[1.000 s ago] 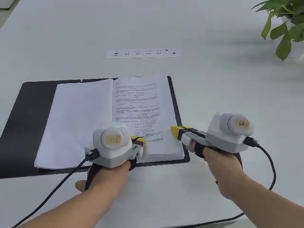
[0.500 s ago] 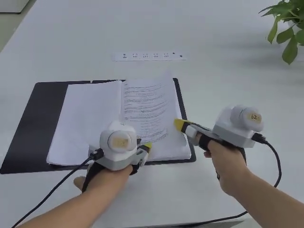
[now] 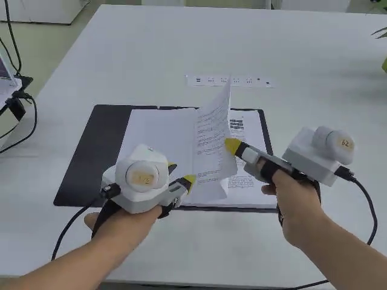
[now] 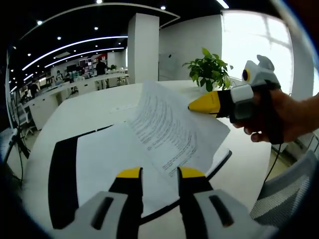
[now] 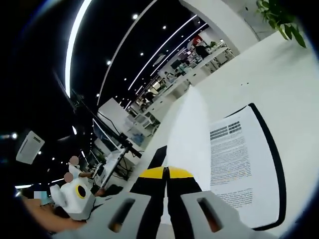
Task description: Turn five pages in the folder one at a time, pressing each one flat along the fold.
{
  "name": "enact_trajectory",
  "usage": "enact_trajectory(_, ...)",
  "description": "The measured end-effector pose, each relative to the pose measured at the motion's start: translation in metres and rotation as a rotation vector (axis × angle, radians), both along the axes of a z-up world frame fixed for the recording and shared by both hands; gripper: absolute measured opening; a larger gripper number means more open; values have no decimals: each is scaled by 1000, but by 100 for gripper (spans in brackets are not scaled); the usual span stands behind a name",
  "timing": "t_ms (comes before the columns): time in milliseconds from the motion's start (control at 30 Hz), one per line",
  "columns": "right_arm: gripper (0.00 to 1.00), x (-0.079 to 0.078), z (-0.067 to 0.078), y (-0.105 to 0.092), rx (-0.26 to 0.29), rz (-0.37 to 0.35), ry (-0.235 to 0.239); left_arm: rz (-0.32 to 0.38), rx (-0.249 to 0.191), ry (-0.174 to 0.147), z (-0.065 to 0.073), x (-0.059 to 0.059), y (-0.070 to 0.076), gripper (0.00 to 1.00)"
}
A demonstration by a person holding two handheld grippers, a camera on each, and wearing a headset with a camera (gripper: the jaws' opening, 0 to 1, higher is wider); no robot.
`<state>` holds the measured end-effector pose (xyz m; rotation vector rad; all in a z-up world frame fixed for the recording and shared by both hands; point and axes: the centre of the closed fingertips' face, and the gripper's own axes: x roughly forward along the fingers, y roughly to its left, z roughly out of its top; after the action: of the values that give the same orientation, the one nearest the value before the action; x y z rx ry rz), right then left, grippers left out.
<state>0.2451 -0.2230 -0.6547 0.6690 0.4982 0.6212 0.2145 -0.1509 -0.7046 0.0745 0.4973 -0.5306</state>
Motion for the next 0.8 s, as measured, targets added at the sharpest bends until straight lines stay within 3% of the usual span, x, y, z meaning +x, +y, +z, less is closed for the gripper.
enact_trajectory(400,0,0,11,74,13,45,22,60,1,-43,23,-13,74,26)
enact_trajectory(667,0,1,4,114,-7,70,57,112,-17,-53,28,-16,112,26)
enact_trajectory(800,0,4,-8,128,-13,85,94,134,-25,-58,29,-19,126,26)
